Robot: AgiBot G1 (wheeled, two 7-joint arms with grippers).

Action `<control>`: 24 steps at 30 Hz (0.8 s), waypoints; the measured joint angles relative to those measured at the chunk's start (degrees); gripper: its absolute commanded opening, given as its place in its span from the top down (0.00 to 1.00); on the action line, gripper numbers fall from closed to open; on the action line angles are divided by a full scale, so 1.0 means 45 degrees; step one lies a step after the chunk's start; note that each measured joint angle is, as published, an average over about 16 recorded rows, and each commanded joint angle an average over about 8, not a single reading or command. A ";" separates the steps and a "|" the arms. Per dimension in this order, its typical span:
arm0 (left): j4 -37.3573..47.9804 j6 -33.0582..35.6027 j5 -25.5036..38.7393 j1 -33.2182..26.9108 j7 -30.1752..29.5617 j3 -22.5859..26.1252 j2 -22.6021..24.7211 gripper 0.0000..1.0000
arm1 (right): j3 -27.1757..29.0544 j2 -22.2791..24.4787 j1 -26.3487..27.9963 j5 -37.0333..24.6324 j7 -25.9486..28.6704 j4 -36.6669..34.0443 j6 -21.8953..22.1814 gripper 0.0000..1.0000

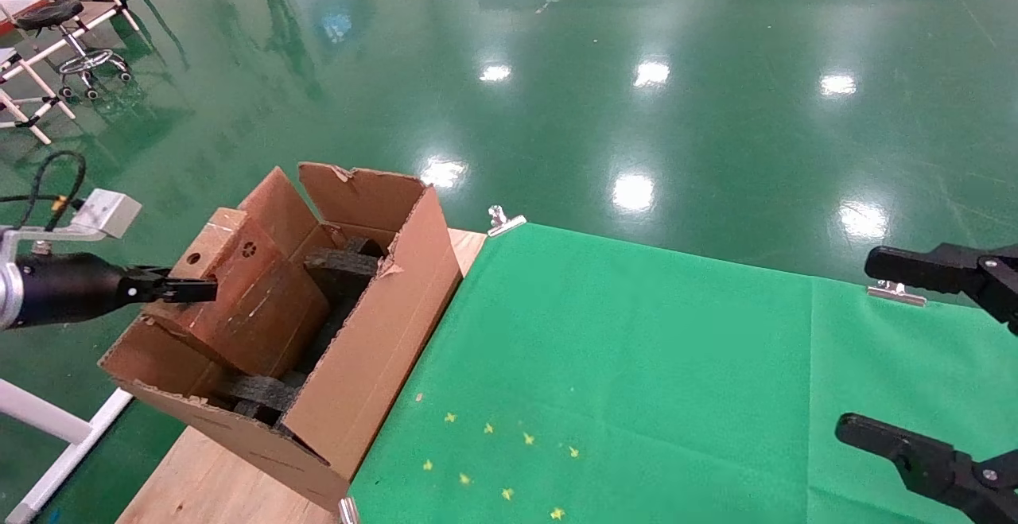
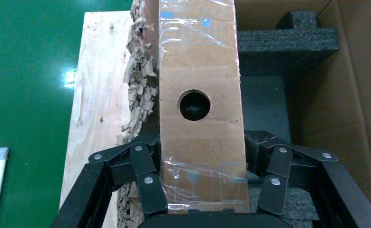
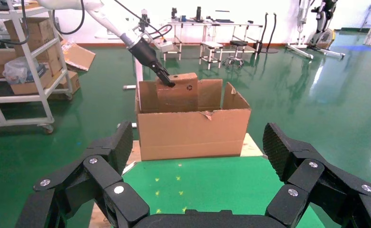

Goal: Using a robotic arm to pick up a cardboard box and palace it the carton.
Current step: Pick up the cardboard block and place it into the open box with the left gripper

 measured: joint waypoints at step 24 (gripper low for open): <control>0.0216 -0.3774 -0.0785 0.2311 -0.0245 -0.0543 0.1568 1.00 | 0.0000 0.0000 0.0000 0.0000 0.0000 0.0000 0.0000 0.00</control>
